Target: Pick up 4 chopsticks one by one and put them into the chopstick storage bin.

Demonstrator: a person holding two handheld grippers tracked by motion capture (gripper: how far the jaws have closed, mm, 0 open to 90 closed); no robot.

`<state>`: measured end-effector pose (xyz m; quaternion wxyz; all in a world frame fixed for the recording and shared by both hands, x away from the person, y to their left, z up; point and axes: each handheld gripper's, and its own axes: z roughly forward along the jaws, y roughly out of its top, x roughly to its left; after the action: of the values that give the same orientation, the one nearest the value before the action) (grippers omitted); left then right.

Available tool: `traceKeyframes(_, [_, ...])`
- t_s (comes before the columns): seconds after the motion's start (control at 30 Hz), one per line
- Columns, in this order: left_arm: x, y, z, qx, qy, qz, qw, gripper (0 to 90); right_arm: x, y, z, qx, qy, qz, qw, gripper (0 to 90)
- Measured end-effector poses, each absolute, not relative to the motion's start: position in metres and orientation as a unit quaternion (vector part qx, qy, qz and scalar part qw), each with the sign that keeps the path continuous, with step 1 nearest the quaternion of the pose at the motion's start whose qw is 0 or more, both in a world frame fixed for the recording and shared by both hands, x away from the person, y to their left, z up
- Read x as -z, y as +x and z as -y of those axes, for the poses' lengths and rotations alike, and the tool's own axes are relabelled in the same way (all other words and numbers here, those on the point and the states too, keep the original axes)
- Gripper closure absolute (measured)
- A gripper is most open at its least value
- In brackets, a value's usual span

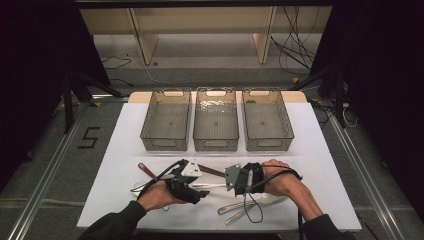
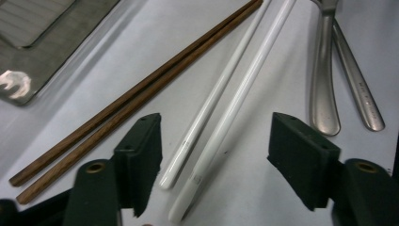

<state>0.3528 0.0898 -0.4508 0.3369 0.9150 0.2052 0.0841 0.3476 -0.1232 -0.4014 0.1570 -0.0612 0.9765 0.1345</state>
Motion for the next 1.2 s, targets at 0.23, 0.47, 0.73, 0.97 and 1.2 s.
traceKeyframes(0.23, [0.455,0.351,-0.081,-0.08,0.923,-0.186,0.328,44.7,0.401,0.347,0.122,-0.134,-0.068,-0.976,0.157,86.2])
traceKeyframes(0.47, [0.458,0.352,-0.075,-0.075,0.93,-0.176,0.315,53.7,0.4,0.346,0.122,-0.138,-0.069,-0.975,0.157,86.1])
traceKeyframes(0.73, [0.459,0.354,-0.073,-0.075,0.935,-0.166,0.305,67.3,0.399,0.345,0.121,-0.144,-0.071,-0.975,0.156,86.1])
traceKeyframes(0.97, [0.451,0.354,-0.074,-0.08,0.94,-0.141,0.301,76.2,0.398,0.344,0.122,-0.147,-0.075,-0.974,0.155,85.8])
traceKeyframes(1.2, [0.438,0.342,-0.068,-0.109,0.943,-0.094,0.3,82.9,0.391,0.347,0.13,-0.157,-0.061,-0.97,0.173,81.8])
